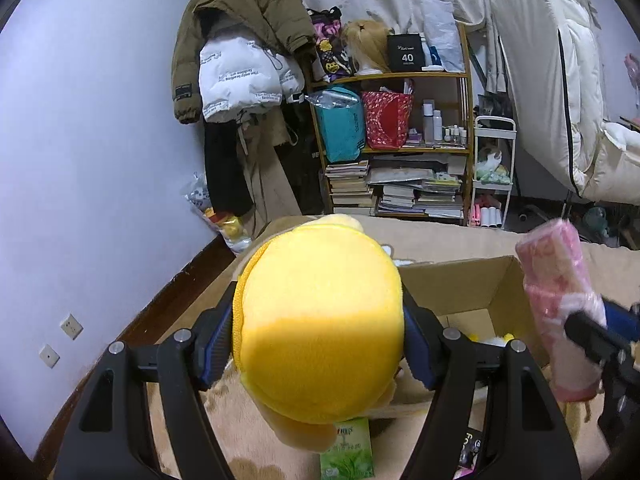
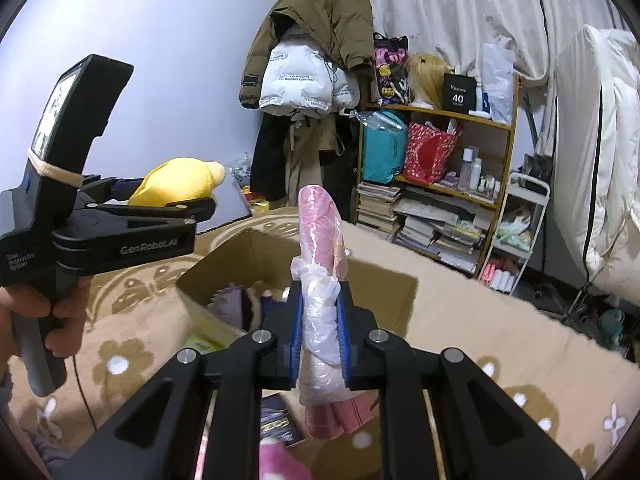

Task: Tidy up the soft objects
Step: 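Carry the yellow plush and pink item into the box and release both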

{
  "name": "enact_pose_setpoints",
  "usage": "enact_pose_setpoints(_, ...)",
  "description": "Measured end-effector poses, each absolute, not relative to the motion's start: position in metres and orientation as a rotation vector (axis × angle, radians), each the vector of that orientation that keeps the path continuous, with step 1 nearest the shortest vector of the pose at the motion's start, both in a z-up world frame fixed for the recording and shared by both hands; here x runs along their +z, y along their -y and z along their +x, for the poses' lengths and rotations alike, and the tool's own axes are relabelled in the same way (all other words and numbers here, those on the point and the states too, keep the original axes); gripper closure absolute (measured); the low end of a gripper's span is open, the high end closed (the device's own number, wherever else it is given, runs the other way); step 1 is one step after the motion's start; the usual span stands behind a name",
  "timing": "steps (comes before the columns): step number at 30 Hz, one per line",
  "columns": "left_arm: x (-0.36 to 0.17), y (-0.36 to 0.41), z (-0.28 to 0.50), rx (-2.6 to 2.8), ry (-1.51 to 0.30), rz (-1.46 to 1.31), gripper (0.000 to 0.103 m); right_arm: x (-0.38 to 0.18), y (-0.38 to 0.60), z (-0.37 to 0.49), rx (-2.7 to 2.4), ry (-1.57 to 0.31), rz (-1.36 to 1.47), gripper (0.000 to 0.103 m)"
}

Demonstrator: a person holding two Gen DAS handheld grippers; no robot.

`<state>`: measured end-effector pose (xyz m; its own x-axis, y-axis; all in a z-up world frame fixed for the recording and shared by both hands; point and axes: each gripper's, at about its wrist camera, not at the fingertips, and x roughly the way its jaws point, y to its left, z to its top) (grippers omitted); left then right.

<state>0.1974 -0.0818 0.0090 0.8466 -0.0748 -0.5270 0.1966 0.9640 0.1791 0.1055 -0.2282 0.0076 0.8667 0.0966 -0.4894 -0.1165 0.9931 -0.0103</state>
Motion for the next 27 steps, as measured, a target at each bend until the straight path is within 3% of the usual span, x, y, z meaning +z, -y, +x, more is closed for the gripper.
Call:
enact_pose_setpoints(20, -0.031, 0.093, 0.220, -0.162, -0.630, 0.216, 0.032, -0.019, 0.246, 0.151, 0.168, -0.600, 0.086, 0.086)
enact_pose_setpoints(27, -0.038, 0.098, 0.221, -0.170, -0.643, 0.220, 0.026, -0.030, 0.248, 0.155, 0.173, -0.640, 0.089, 0.084)
